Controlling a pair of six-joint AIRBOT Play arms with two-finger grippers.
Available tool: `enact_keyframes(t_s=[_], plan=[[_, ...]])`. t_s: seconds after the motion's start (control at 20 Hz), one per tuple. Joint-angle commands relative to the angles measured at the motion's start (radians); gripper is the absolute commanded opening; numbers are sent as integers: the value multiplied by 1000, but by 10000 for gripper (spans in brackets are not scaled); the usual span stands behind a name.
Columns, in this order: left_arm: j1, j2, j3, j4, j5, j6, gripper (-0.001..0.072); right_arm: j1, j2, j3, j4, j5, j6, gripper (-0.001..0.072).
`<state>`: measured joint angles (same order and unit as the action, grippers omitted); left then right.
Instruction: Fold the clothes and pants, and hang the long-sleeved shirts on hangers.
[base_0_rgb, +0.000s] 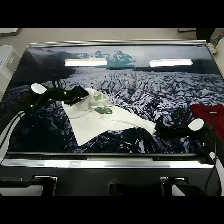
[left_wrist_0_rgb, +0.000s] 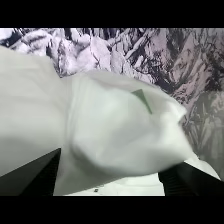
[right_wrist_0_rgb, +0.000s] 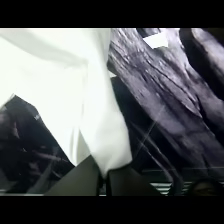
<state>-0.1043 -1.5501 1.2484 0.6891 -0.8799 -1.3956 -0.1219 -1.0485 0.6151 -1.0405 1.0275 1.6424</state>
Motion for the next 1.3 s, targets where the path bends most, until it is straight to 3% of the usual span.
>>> enact_keyframes(t_s=[0.0,0.15,0.2,0.3,0.35,0.4,0.65,0.95,1.15,1.25], plan=[[103,-29,86,52,-280,-7,707,0,-21,-7,48,-58,-9,37],[309,33,159,441,-607,-185,707,0,-22,0,47,-58,-9,37],[360,71,133,511,-661,-179,707,0,-22,0,45,-58,-8,37],[436,174,-11,558,-658,-151,701,0,-22,0,45,-61,-8,37],[455,230,-124,554,-613,-136,635,0,-22,-1,45,-62,-8,37],[462,279,-243,529,-549,-130,593,0,-22,-1,44,-62,-9,37],[389,323,-674,123,-241,11,586,2,-22,-1,45,-58,-8,38],[127,297,-717,-37,-95,23,582,2,-22,-1,45,-59,-8,38],[49,247,-716,-87,-61,-1,571,2,-22,-1,45,-57,-8,38],[26,243,-715,-170,-40,33,247,2,-22,0,45,-58,-8,38]])
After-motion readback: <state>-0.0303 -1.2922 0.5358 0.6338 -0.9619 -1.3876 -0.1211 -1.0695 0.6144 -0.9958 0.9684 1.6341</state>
